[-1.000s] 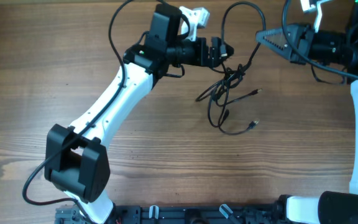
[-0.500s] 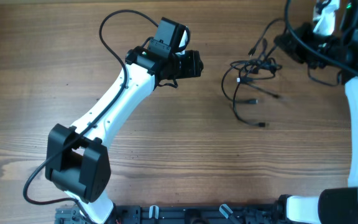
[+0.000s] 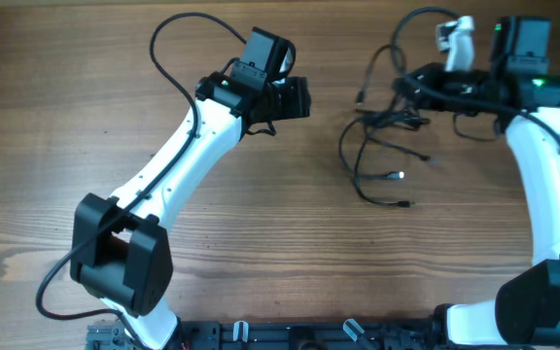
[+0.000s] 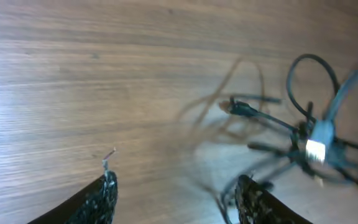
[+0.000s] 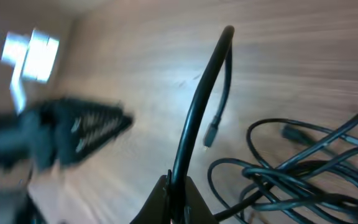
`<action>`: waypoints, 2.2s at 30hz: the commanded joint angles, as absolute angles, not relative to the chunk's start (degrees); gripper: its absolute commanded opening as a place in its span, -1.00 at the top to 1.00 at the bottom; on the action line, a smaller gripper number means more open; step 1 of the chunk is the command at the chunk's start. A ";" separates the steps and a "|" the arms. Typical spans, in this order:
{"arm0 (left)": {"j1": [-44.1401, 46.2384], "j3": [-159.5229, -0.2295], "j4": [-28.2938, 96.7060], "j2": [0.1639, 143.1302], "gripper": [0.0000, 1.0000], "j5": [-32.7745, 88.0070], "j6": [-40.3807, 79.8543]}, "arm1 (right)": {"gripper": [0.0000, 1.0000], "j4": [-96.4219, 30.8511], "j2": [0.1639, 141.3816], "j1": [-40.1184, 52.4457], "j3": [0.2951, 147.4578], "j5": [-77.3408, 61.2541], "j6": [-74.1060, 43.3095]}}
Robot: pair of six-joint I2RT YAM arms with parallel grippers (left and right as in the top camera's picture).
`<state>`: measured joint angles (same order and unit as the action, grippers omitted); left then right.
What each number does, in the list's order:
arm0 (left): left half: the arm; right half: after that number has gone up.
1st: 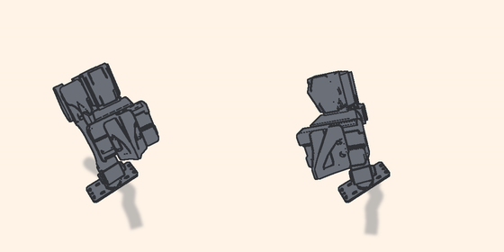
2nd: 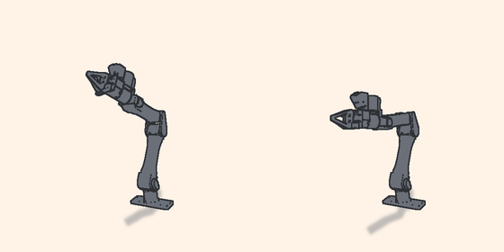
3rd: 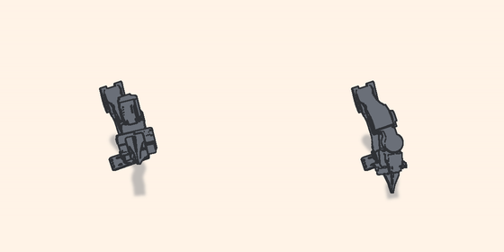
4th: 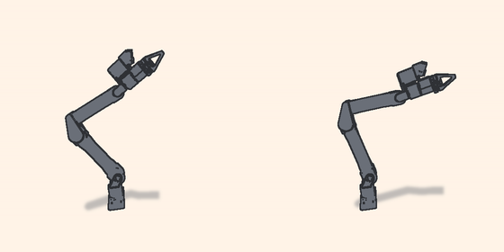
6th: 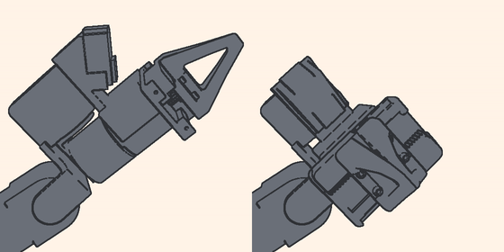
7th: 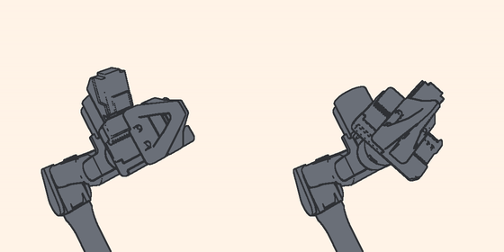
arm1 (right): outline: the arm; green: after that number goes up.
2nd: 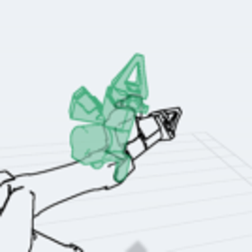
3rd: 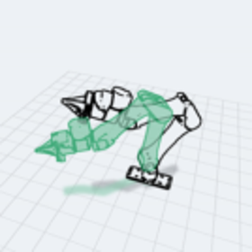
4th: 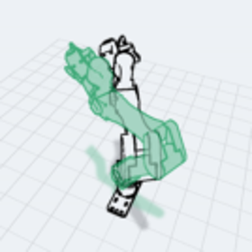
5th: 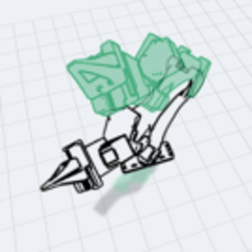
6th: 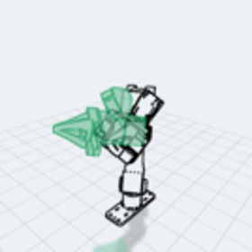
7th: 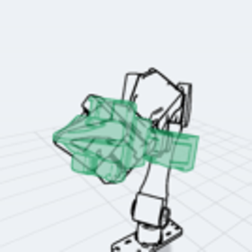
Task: Untangle cables
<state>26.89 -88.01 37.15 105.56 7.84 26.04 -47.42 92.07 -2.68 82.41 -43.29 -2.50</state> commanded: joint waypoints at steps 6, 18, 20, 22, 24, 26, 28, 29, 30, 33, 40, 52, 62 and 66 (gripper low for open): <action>7.77 -88.05 36.10 105.10 -0.28 14.15 25.74 | 0.05 -58.96 92.60 14.09 82.37 -27.00 8.91; 12.47 -88.05 34.24 105.10 -0.31 14.35 20.73 | -0.43 -68.27 92.58 13.93 83.77 -45.82 27.31; 13.15 -88.05 33.61 105.10 -0.31 14.33 19.88 | -0.45 -70.54 92.60 14.81 83.77 -45.32 28.88; 13.17 -88.03 32.97 105.10 -0.31 14.33 19.92 | -0.44 -72.49 92.60 16.58 83.77 -42.35 28.91; 12.62 -88.03 32.73 105.10 -0.32 14.35 19.92 | -0.44 -73.21 92.60 18.02 83.77 -41.76 28.99; 12.08 -88.03 32.82 105.10 -0.32 14.55 19.90 | -0.44 -72.58 92.60 19.00 83.77 -40.49 27.16; 12.16 -88.03 32.82 105.10 -0.32 14.59 19.86 | -0.64 -67.42 92.60 18.74 83.77 -33.76 15.14; 12.51 -88.03 32.84 105.10 -0.32 14.59 19.86 | -0.68 -64.79 92.60 18.39 83.77 -29.08 8.40; 12.97 -88.03 32.86 105.12 -0.32 14.59 19.86 | -0.76 -61.39 92.60 17.74 83.77 -22.28 -1.02; 14.17 -88.03 33.21 105.12 -0.32 14.55 19.88 | -0.86 -53.60 92.77 17.32 83.77 -14.02 -7.62; 12.53 -88.03 35.29 105.12 -0.33 12.08 19.88 | -0.80 -48.25 101.60 17.34 83.77 -17.15 9.63; 8.14 -88.03 37.39 105.12 -0.40 12.80 18.39 | -0.51 -54.92 110.45 17.39 83.55 -18.83 21.06; 10.09 -88.03 37.78 105.12 -0.42 13.02 18.37 | -0.10 -55.11 112.20 17.39 83.55 -16.53 20.51; 11.18 -88.03 37.80 105.12 -0.42 13.04 18.39 | 0.81 -56.36 112.12 17.39 84.03 -20.93 17.72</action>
